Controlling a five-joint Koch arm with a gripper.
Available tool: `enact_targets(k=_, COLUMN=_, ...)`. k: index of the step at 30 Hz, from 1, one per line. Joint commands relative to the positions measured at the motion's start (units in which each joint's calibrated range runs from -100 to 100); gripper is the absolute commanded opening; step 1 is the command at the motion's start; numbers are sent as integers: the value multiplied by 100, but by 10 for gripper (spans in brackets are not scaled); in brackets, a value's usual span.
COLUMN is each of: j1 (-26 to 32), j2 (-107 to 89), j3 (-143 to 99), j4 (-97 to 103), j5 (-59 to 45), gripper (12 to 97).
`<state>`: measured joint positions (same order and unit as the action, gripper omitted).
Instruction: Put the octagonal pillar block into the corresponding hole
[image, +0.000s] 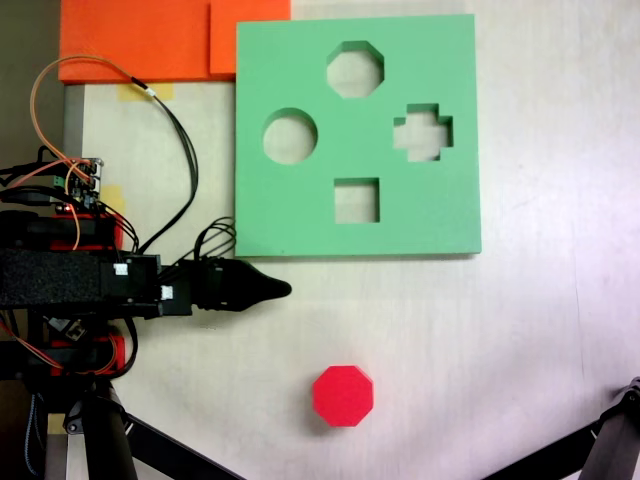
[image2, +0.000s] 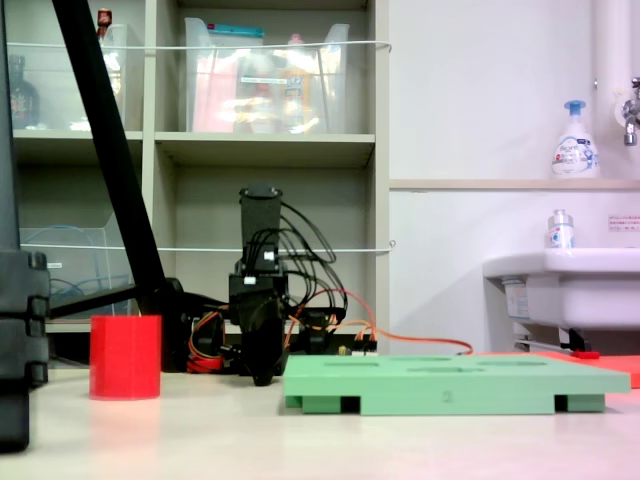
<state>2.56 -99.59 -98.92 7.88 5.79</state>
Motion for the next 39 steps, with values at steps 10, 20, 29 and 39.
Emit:
enact_targets(k=10, j1=15, j2=-41, j3=-108, j4=-562, j5=24, gripper=487)
enact_targets(k=20, j1=-317, j2=-41, j3=-108, j4=-591, j5=523, gripper=491)
enact_targets(k=29, j1=-523, j2=-41, j3=-108, j4=-591, j5=982, gripper=497)
enact_targets(k=39, j1=-1265, j2=-41, j3=1657, j4=-3383, j5=3145, gripper=441)
